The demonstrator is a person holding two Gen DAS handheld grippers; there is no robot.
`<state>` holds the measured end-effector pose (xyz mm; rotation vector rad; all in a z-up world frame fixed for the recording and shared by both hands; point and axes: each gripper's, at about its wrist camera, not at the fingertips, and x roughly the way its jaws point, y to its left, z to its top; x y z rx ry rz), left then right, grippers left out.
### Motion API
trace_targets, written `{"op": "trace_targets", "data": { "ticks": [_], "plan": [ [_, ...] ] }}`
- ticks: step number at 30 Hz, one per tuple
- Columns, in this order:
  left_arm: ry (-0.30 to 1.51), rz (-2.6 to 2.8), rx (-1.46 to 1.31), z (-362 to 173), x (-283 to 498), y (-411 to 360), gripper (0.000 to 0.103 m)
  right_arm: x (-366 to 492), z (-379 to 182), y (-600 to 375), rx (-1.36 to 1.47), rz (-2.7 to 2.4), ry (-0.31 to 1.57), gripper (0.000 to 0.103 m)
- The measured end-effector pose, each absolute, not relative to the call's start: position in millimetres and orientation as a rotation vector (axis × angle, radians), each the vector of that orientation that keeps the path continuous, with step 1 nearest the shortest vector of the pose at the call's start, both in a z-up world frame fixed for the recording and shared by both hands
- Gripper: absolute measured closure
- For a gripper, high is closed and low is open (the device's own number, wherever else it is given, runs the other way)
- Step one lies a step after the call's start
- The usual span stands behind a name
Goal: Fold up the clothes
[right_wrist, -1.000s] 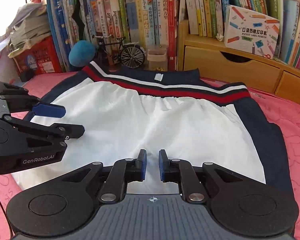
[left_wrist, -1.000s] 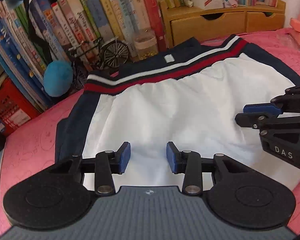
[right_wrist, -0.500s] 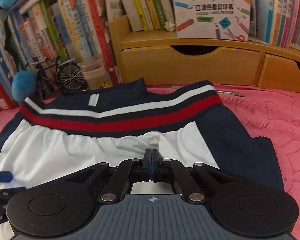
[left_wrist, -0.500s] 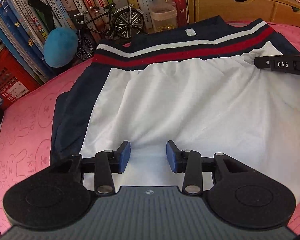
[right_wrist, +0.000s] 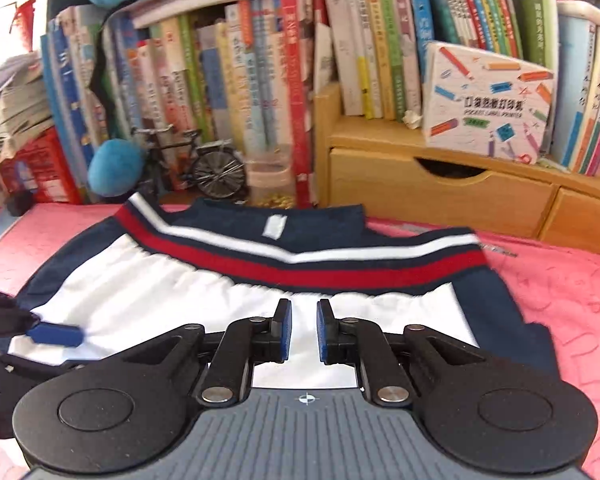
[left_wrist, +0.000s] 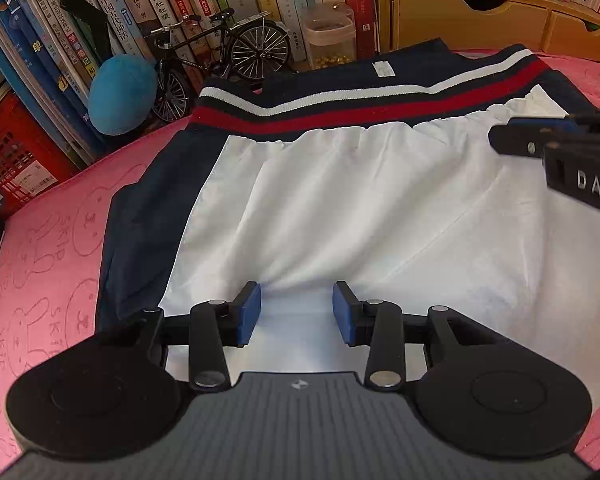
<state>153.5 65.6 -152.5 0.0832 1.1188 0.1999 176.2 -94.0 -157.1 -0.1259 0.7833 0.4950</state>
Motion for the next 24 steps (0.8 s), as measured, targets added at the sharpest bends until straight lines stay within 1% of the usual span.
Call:
{"op": "trace_targets", "data": {
  "ticks": [3, 4, 6, 8, 12, 13, 14, 15, 18, 20, 22, 24],
  "plan": [
    [0.983, 0.184, 0.025, -125, 142, 74, 0.066, 170, -176, -79, -0.156, 0.543, 0.868, 0.087],
    [0.938, 0.178, 0.006, -116, 138, 77, 0.066, 167, -178, -75, -0.164, 0.544, 0.846, 0.087],
    [0.925, 0.182, 0.095, -112, 150, 75, 0.066, 164, -178, -70, -0.175, 0.551, 0.829, 0.086],
    [0.954, 0.192, 0.138, -125, 172, 78, 0.066, 168, -177, -70, -0.145, 0.563, 0.849, 0.086],
    [0.968, 0.255, 0.092, -145, 196, 106, 0.064, 177, -174, -74, -0.1, 0.632, 0.891, 0.086],
    [0.966, 0.299, 0.095, -150, 198, 113, 0.064, 178, -173, -75, -0.096, 0.66, 0.898, 0.084],
    [0.966, 0.321, 0.1, -153, 199, 117, 0.064, 180, -172, -75, -0.091, 0.687, 0.906, 0.079],
    [0.968, 0.328, 0.093, -158, 198, 123, 0.064, 183, -170, -75, -0.08, 0.709, 0.912, 0.078],
    [0.992, 0.323, 0.122, -171, 197, 125, 0.063, 193, -165, -79, -0.028, 0.683, 0.869, 0.078],
    [0.976, 0.33, 0.156, -179, 193, 121, 0.063, 204, -166, -81, -0.03, 0.619, 0.829, 0.078],
    [0.969, 0.332, 0.144, -180, 193, 123, 0.063, 224, -170, -93, -0.049, 0.54, 0.806, 0.08],
    [0.964, 0.33, 0.117, -179, 193, 127, 0.063, 245, -174, -112, -0.056, 0.464, 0.79, 0.098]
  ]
}}
